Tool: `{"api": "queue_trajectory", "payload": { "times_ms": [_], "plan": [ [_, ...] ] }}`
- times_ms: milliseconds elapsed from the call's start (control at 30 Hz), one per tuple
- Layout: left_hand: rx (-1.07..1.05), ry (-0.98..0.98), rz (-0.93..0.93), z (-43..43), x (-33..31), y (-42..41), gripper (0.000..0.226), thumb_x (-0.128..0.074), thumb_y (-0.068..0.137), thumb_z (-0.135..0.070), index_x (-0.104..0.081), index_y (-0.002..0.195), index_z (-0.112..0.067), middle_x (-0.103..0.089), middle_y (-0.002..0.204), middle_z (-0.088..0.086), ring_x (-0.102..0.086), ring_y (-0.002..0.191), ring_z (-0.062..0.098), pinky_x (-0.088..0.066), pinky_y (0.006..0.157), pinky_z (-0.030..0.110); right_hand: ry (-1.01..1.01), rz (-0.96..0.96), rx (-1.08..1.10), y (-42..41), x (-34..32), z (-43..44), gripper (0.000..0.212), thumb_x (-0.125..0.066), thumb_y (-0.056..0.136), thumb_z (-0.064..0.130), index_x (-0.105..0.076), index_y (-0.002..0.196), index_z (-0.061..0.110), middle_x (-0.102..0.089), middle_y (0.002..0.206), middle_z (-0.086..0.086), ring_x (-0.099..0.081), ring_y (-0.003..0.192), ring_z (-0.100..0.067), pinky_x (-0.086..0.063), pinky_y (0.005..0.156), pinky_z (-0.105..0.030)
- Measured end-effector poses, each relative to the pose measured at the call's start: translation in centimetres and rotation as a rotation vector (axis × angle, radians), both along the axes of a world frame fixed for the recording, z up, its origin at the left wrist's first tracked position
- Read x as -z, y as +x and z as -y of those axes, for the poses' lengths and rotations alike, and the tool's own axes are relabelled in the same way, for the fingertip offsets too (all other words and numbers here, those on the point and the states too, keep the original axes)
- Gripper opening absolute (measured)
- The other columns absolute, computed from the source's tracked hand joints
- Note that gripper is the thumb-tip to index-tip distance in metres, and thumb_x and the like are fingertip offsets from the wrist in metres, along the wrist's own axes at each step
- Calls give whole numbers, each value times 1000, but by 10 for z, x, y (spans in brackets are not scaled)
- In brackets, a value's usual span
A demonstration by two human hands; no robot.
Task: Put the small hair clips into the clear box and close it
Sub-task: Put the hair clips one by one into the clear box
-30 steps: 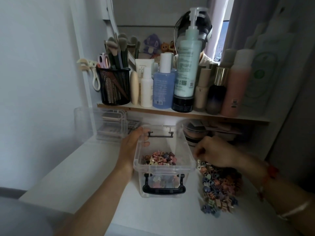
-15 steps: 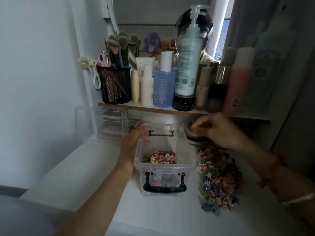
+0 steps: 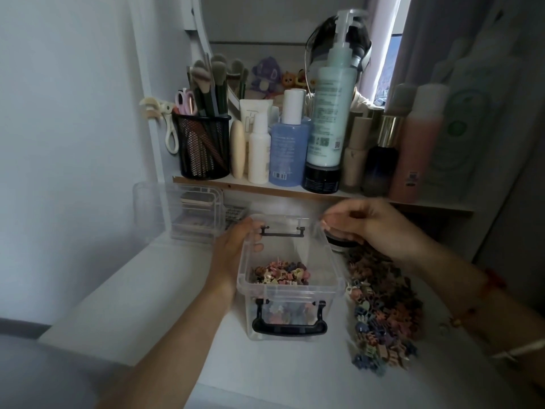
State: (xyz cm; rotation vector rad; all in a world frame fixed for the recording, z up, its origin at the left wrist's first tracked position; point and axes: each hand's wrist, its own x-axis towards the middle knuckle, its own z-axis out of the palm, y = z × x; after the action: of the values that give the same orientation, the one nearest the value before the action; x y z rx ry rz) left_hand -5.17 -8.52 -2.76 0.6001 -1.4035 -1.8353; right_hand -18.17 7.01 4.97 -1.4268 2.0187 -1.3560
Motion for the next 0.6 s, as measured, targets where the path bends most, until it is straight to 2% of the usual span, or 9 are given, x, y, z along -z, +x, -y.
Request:
{"api": "queue_trajectory", "payload": {
  "times_ms": [67,100,134,200,267,334,434,501,601],
  "plan": [
    [24,-1,8,1,0,0,61,-64,40,-57,-67,88,-19,-60,77,1,-56,69,17,-40,66,31,3,-11,-54,3,-3,0,10,-63,80,24,-70,78,16,-52,59,-1,-45,58,-10,-37,57,-20],
    [29,-2,10,1,0,0,61,-64,41,-57,-66,88,-18,-59,78,1,-56,69,17,-40,66,31,12,-68,-9,1,0,2,9,-63,82,20,-70,80,15,-57,63,0,-49,59,-9,-40,61,-22],
    [23,-9,6,1,0,0,60,-64,41,-58,-66,87,-19,-59,78,2,-56,69,17,-40,66,31,47,-192,80,-5,6,3,10,-62,84,17,-71,83,13,-64,71,0,-55,66,-9,-44,69,-25],
    [10,-16,-6,0,2,0,54,-64,42,-57,-67,83,-21,-60,77,1,-56,70,18,-40,67,31,241,-527,230,-16,19,2,14,-60,86,15,-73,88,14,-72,93,0,-63,86,-14,-48,82,-27],
    [13,-14,-13,-2,1,2,46,-65,45,-56,-70,77,-23,-61,77,1,-57,70,18,-41,70,32,434,-690,231,-23,33,-1,18,-56,84,13,-74,87,17,-73,96,-2,-65,92,-18,-50,83,-30],
    [31,-42,-24,-5,1,4,34,-65,55,-51,-68,75,-23,-60,80,1,-56,73,17,-43,75,35,507,-703,213,-26,40,-4,18,-56,82,13,-74,84,16,-74,91,-2,-66,90,-18,-51,81,-31],
    [49,-103,-8,-6,4,5,29,-48,70,-46,-59,81,-22,-59,86,-1,-55,80,14,-46,83,35,530,-672,195,-27,40,-1,18,-56,82,11,-74,87,14,-73,95,-4,-65,91,-19,-52,83,-33],
    [48,-104,5,-4,4,3,31,-51,68,-48,-60,83,-22,-59,86,-1,-55,79,14,-45,83,36,560,-641,181,-27,38,0,21,-56,81,8,-73,90,12,-73,96,-6,-65,91,-19,-52,83,-32],
    [46,-29,2,0,2,2,48,-64,51,-55,-68,84,-20,-59,80,1,-54,71,16,-40,74,34,571,-598,175,-25,36,0,23,-54,80,6,-73,91,12,-73,98,-6,-65,91,-19,-52,83,-32]
  ]
}}
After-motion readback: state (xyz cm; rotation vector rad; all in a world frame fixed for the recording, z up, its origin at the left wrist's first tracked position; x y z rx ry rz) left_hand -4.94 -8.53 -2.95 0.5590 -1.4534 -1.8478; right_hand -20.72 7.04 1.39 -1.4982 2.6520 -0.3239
